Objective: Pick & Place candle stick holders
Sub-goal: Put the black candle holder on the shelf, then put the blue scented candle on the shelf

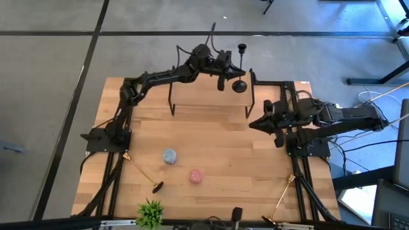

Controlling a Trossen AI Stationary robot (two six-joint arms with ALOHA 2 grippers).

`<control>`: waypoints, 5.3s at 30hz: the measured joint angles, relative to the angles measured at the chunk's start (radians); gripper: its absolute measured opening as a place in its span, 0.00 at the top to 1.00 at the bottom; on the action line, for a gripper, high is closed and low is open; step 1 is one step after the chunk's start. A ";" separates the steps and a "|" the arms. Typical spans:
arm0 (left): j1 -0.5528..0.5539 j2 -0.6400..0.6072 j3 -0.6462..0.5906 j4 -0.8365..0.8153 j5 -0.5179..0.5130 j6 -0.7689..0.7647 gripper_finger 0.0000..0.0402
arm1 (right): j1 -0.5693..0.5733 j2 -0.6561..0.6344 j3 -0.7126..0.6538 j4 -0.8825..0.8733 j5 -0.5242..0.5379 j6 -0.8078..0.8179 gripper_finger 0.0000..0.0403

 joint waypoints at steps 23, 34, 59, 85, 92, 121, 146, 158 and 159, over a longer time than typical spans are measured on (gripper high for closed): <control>0.022 0.140 0.143 -0.120 -0.020 0.101 0.98 | 0.022 -0.213 -0.133 0.058 0.275 0.039 0.96; 0.035 0.143 0.143 -0.122 -0.058 0.121 0.98 | 0.022 -0.217 -0.133 0.076 0.283 0.036 0.96; 0.020 0.144 0.143 -0.261 -0.064 0.186 0.97 | 0.022 -0.216 -0.133 0.077 0.282 0.036 0.96; 0.007 0.144 0.143 -0.257 -0.114 0.179 0.79 | 0.022 -0.216 -0.133 0.068 0.280 0.032 0.96; 0.009 0.143 0.143 -0.280 -0.114 0.154 0.77 | 0.022 -0.216 -0.133 0.068 0.281 0.021 0.96; 0.052 0.030 0.144 -0.714 -0.086 0.294 0.76 | 0.021 -0.216 -0.133 0.060 0.291 0.018 0.96; 0.052 -0.124 0.143 -1.242 -0.062 0.434 0.77 | 0.021 -0.185 -0.133 0.024 0.298 0.037 0.96; -0.049 -0.208 0.143 -1.444 -0.070 0.428 0.78 | 0.022 -0.183 -0.133 0.031 0.195 0.052 0.96; -0.065 -0.215 0.143 -1.443 -0.082 0.411 0.78 | 0.022 -0.183 -0.133 0.031 0.178 0.052 0.96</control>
